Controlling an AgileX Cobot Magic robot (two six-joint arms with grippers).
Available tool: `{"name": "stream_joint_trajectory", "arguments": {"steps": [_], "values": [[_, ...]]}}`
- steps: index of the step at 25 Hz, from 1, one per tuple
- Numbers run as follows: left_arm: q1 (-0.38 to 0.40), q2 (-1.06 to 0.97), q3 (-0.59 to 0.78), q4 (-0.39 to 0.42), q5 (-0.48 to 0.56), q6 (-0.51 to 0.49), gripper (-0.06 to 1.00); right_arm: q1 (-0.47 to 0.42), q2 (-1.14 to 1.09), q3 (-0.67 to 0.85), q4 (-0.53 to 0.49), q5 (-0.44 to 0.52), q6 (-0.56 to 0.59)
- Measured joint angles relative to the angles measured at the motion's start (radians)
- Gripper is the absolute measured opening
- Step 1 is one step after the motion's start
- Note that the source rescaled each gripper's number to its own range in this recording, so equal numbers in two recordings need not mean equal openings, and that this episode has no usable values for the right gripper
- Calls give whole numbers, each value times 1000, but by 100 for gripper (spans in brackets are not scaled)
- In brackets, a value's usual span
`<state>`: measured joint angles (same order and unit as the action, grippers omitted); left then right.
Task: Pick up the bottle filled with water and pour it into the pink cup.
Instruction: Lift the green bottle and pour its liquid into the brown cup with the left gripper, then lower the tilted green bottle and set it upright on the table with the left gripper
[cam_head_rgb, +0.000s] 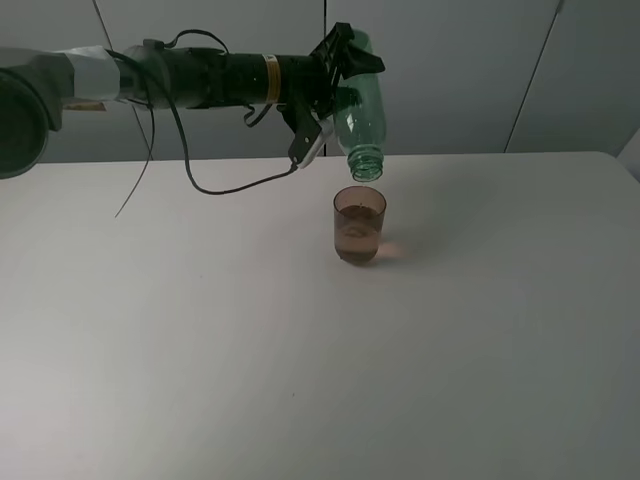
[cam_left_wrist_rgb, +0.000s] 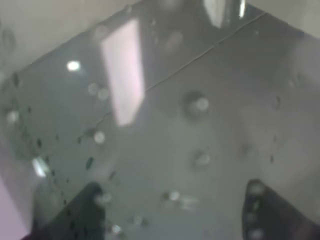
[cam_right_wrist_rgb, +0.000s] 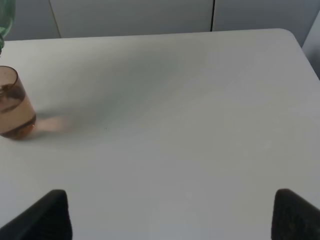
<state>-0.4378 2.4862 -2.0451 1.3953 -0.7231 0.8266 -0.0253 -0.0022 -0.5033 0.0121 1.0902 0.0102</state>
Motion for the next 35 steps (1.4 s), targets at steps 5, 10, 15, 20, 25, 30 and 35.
{"name": "stream_joint_trajectory", "arguments": {"steps": [5,10,15,20,25,30,35], "values": [[0,0,0,-1,27,-160,0,0,0,0,0,0,0],[2,0,0,-3,56,-436,0,0,0,0,0,0,0],[13,0,30,2,107,-798,0,0,0,0,0,0,0],[35,0,91,-77,120,-1250,0,0,0,0,0,0,0],[47,-44,178,-256,141,-1448,0,0,0,0,0,0,0],[63,-142,362,-479,142,-1388,0,0,0,0,0,0,0],[91,-257,602,-784,154,-1166,0,0,0,0,0,0,0]]}}
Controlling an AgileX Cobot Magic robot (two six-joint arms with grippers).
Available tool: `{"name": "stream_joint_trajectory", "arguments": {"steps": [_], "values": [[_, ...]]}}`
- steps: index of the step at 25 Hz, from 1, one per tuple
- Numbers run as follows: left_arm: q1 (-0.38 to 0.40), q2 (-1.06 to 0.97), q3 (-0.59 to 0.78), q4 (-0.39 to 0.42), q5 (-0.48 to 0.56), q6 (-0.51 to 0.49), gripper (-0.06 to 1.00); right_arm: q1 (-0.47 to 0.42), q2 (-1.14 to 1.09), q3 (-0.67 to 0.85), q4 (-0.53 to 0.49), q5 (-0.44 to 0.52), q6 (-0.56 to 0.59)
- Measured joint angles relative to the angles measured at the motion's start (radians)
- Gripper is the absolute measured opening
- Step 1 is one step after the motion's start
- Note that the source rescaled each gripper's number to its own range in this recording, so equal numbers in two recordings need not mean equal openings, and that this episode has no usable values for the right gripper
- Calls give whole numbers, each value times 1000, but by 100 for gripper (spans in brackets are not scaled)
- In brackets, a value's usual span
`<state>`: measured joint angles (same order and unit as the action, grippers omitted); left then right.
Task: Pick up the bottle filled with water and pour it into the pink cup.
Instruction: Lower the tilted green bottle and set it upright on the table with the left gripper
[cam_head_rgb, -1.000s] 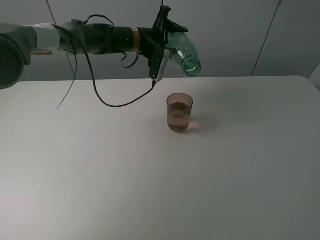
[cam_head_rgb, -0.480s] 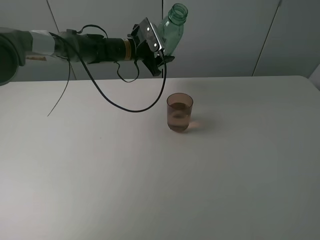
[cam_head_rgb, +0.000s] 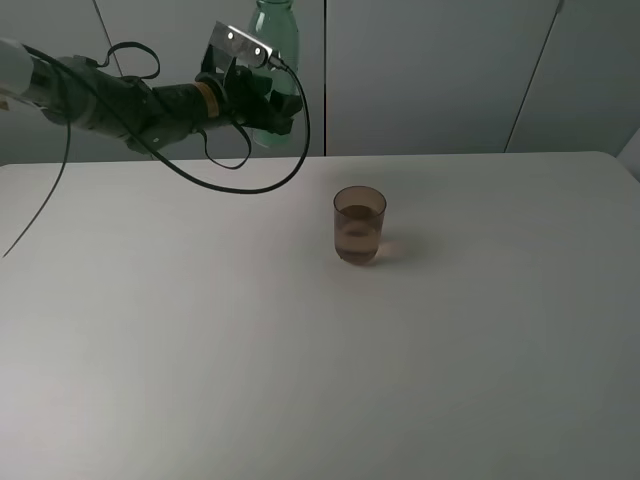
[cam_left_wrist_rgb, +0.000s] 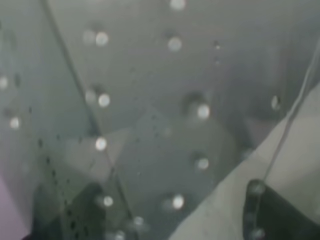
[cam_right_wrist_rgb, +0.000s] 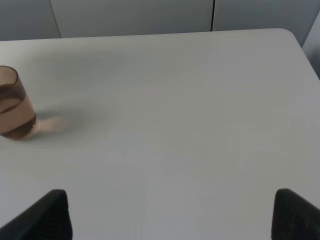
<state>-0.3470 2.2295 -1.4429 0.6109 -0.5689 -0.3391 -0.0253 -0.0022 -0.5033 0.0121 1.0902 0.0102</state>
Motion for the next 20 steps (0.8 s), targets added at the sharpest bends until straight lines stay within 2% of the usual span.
{"name": "stream_joint_trajectory", "arguments": {"steps": [2,6,8,15,20], "values": [[23,-38,97,-92,-31,65,0,0,0,0,0,0,0],[62,-67,271,-310,-206,245,0,0,0,0,0,0,0],[71,-70,338,-394,-272,317,0,0,0,0,0,0,0],[112,-72,514,-461,-479,366,0,0,0,0,0,0,0],[137,-72,582,-478,-523,386,0,0,0,0,0,0,0]]}}
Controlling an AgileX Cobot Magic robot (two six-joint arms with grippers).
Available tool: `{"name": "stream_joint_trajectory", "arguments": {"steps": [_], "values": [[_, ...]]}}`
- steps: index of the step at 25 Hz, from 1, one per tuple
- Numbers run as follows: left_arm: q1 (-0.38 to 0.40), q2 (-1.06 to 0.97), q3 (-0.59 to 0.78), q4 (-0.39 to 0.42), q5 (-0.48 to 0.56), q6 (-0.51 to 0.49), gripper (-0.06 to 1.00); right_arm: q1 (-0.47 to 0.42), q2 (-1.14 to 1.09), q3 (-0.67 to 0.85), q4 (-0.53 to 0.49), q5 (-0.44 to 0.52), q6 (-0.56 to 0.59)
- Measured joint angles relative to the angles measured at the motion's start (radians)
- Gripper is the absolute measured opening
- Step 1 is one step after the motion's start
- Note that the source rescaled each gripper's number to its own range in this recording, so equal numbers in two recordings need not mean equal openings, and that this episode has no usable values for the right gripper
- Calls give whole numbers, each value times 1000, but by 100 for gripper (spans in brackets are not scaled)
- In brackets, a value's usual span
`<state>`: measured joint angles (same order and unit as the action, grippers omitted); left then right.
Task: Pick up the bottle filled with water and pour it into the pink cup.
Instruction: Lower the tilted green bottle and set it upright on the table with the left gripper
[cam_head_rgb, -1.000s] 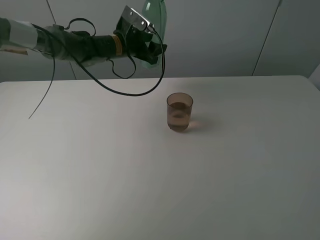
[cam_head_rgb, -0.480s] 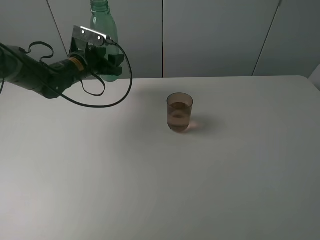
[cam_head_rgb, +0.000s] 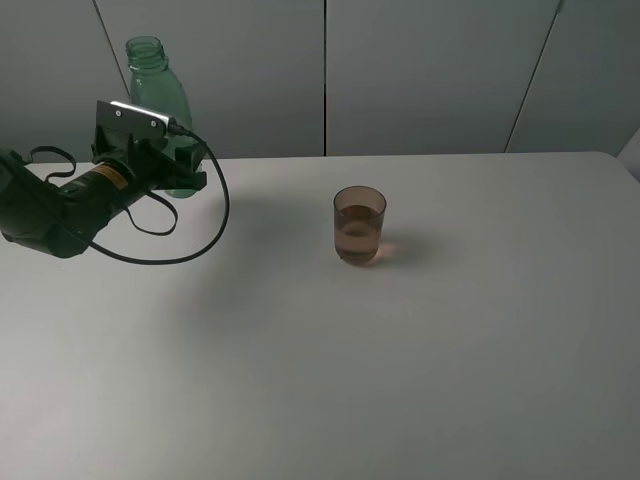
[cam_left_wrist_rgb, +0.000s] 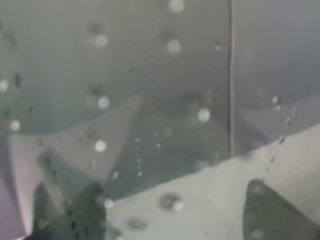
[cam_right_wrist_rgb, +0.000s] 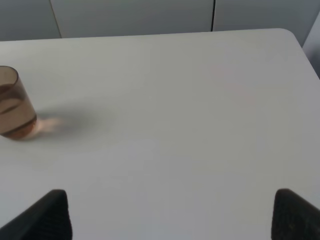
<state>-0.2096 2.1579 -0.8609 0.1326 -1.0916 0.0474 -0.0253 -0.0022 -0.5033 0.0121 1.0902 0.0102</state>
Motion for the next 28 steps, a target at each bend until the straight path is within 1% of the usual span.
{"name": "stream_joint_trajectory", "arguments": {"steps": [6,10,14,19,28], "values": [[45,0,45,-12,-5,25,0,0,0,0,0,0,0],[74,0,49,-16,-7,25,0,0,0,0,0,0,0],[98,47,49,-16,-27,13,0,0,0,0,0,0,0],[101,93,49,-14,-29,-27,0,0,0,0,0,0,0],[101,97,49,-5,-34,-37,0,0,0,0,0,0,0]]}}
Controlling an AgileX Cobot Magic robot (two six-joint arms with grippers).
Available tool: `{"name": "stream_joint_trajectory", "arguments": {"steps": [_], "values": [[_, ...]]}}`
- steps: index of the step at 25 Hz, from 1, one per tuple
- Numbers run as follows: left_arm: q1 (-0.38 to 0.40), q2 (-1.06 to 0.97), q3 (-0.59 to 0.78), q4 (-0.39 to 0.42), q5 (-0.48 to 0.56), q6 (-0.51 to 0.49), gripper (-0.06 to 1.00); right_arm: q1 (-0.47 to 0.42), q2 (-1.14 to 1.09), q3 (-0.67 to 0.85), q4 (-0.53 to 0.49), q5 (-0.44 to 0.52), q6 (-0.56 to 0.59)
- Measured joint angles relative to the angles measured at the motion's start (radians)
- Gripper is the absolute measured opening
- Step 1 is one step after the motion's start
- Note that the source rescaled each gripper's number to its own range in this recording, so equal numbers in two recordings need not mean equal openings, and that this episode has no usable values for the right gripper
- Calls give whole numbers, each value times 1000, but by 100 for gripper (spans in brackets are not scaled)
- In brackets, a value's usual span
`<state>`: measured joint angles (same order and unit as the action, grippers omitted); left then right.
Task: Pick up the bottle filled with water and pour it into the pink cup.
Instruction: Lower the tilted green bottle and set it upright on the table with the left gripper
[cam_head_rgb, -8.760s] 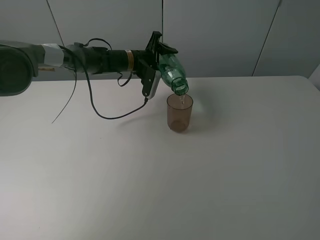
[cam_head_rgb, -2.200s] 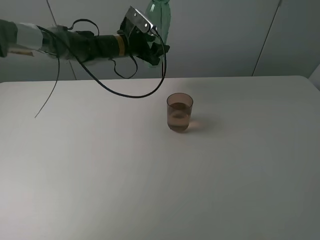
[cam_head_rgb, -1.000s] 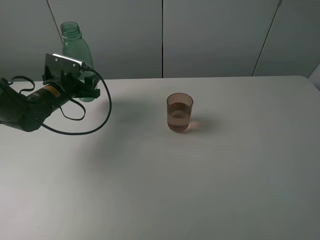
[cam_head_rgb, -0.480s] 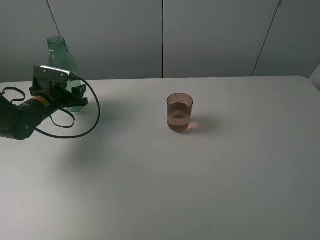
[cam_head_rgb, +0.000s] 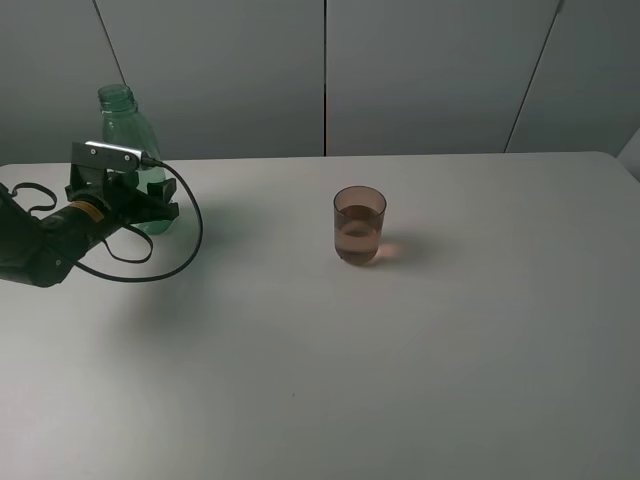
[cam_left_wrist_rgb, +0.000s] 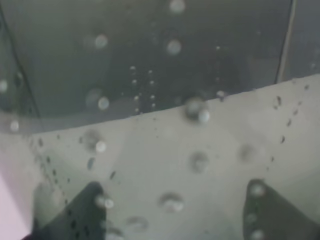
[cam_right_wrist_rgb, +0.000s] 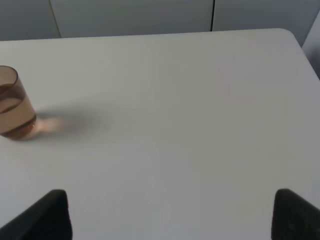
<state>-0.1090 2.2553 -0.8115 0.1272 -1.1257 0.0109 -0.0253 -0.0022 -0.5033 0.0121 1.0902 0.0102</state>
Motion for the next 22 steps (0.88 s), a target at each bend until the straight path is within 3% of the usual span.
{"name": "stream_joint_trajectory", "arguments": {"steps": [10,11,15,16,18,22], "values": [[0,0,0,0,4,0,1,0,0,0,0,0,0],[0,0,0,0,6,0,7,0,0,0,0,0,0],[0,0,0,0,43,-2,77,0,0,0,0,0,0],[0,0,0,0,49,-2,90,0,0,0,0,0,0],[0,0,0,0,59,-2,98,0,0,0,0,0,0],[0,0,0,5,70,-2,99,0,0,0,0,0,0]]}}
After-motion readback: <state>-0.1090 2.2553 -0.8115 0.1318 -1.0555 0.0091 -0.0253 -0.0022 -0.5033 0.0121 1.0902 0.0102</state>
